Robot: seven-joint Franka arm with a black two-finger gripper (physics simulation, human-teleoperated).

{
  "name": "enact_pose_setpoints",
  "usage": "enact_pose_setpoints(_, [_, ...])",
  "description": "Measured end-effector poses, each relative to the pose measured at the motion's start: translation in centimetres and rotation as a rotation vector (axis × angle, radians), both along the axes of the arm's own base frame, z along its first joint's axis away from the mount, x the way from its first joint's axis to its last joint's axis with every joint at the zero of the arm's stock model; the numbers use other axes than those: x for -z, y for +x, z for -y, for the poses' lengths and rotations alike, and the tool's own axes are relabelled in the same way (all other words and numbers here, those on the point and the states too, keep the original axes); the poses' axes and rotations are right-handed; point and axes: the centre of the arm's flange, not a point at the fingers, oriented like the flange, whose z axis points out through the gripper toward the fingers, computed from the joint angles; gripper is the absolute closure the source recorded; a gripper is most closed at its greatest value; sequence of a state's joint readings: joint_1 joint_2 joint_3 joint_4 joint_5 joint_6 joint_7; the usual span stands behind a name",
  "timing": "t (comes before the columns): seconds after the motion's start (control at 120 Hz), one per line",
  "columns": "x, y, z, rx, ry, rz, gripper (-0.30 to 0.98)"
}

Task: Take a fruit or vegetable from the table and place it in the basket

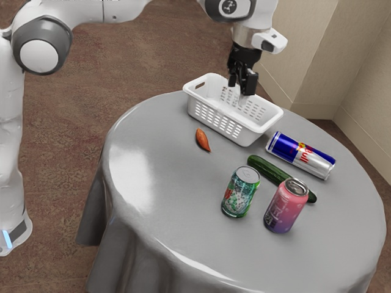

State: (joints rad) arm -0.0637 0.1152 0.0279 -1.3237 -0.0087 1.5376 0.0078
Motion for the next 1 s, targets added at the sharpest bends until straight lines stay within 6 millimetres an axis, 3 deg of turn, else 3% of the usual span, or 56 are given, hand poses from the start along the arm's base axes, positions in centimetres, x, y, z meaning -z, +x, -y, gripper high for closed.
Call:
enact_pose_setpoints(0.1, [-0.3, 0.1, 2.0, 0.040, -0.001, 0.001, 0.00])
enact_pose_setpoints(0.367, [-0.6, 0.9, 1.1, 0.108, 0.023, 0.025, 0.00])
enact_pose_setpoints(0.408, [0.6, 1.9, 0.3, 0.140, 0.040, 0.016, 0.00])
enact_pose_setpoints(0.492, [3.0, 3.6, -3.4, 0.174, 0.063, -0.006, 0.00])
enact_pose_setpoints(0.558, [4.3, 4.5, -4.1, 0.236, 0.078, -0.016, 0.00])
enact_pose_setpoints(0.875, [8.9, 7.3, 0.2, 0.582, 0.099, -0.044, 0.00])
enact_pose_setpoints(1.0, [9.5, 9.1, 3.9, 0.699, 0.096, 0.001, 0.00])
